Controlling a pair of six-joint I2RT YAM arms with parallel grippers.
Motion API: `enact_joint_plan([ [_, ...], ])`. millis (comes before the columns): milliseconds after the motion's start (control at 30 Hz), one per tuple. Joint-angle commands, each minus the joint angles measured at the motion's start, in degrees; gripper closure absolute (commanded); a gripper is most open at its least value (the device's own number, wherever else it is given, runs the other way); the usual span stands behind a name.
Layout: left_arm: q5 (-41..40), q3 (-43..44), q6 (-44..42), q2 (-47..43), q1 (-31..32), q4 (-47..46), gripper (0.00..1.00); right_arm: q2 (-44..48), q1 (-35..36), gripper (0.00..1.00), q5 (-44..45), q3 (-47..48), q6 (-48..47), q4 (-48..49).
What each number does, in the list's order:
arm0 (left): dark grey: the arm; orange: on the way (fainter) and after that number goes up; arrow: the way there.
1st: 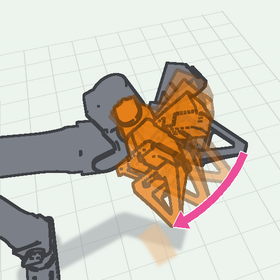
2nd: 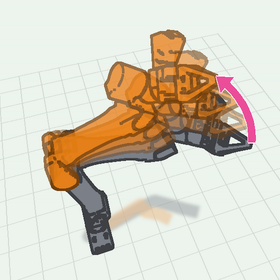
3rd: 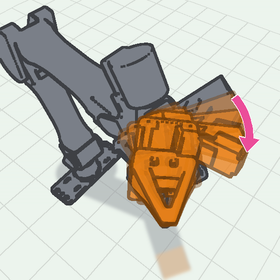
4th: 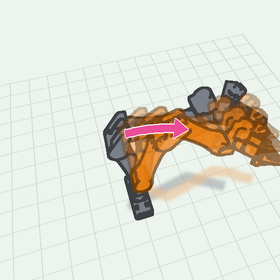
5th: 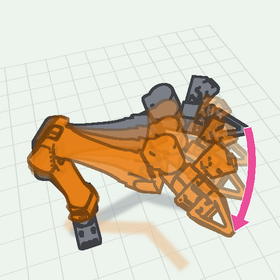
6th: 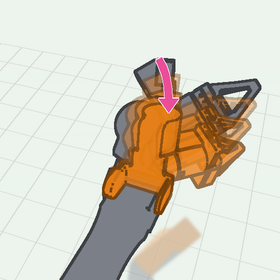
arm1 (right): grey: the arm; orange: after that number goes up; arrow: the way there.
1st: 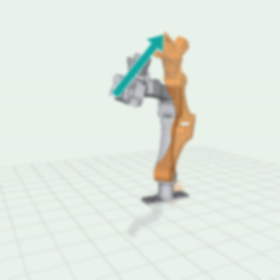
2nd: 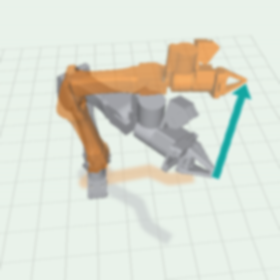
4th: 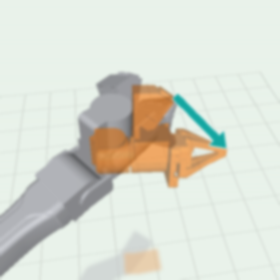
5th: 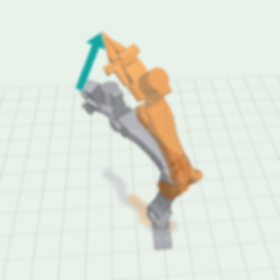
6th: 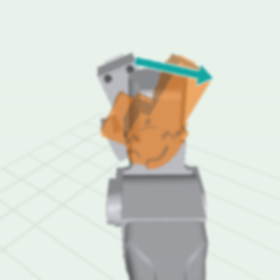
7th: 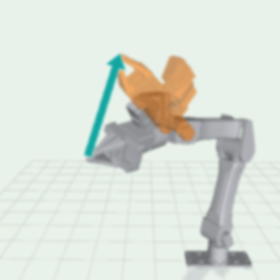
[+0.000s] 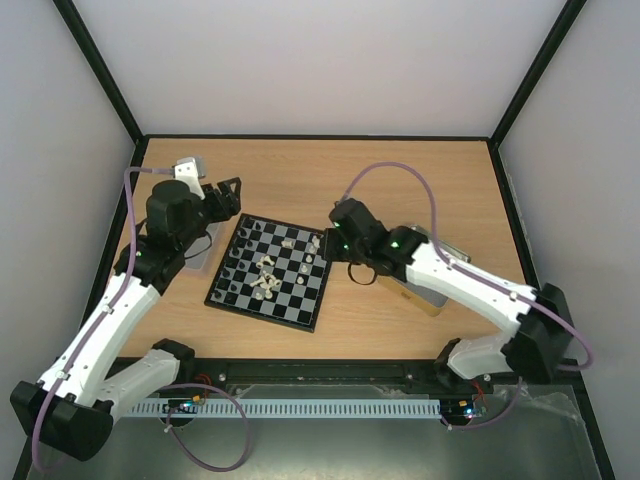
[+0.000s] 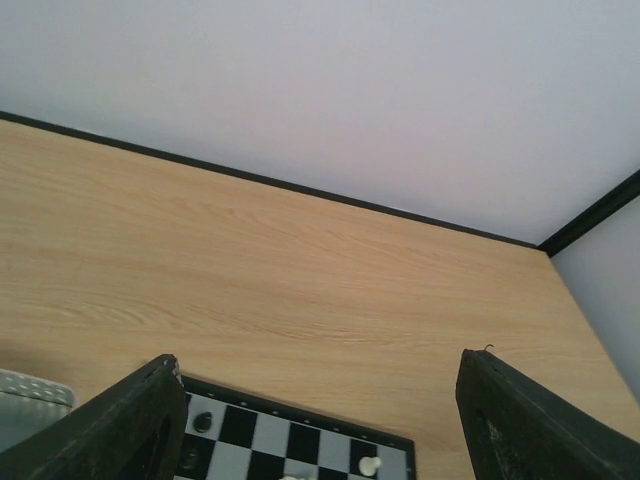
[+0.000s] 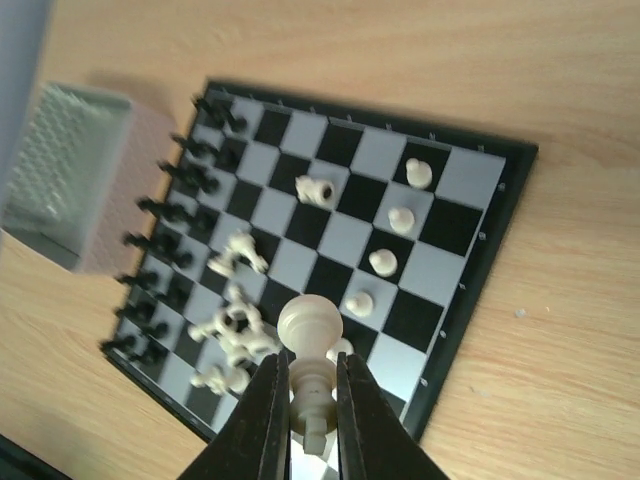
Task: Set up the chess pieces on the board
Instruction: Place the chess piece on the chessboard.
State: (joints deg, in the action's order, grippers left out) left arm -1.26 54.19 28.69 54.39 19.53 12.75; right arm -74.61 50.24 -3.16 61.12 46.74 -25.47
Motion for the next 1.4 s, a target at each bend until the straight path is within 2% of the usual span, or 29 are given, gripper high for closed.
enact_joint_plan([
  [0, -2.8, -2.0, -5.3, -1.6, -0.7, -2.0, 0.23, -7.4, -0.6, 0.96, -5.8, 6.4, -8.1, -16.0],
  [200, -3.2, -2.9, -5.3, -3.2, -1.0, -1.9, 0.23, -17.1, -0.6, 0.98, -9.7, 12.2, -10.1, -22.1],
  [433, -5.2, -4.1, -4.6, -4.5, -1.5, -1.6, 0.23, -23.3, -0.6, 0.98, -17.7, 12.4, -7.7, -18.2],
  [633, -6.2, -4.9, -4.5, -5.4, -1.5, -1.3, 0.23, -27.4, -0.6, 0.98, -16.4, 14.3, -7.3, -19.0],
  [900, -6.5, -5.2, -4.5, -6.1, -1.6, -1.3, 0.23, -29.5, -0.6, 0.98, -10.0, 15.7, -7.6, -21.3],
  [1167, -6.0, -5.4, -4.7, -6.5, -1.6, -1.4, 0.22, -30.9, -0.6, 0.89, -10.4, 17.2, -9.1, -22.9],
  [1300, -6.0, -5.5, -4.8, -6.7, -1.6, -1.4, 0.22, -30.8, -0.6, 0.72, -10.7, 17.4, -9.3, -22.8],
  [1367, -6.0, -5.5, -4.8, -6.7, -1.6, -1.4, 0.22, -30.4, -0.6, 0.69, -10.9, 17.4, -9.0, -22.4],
])
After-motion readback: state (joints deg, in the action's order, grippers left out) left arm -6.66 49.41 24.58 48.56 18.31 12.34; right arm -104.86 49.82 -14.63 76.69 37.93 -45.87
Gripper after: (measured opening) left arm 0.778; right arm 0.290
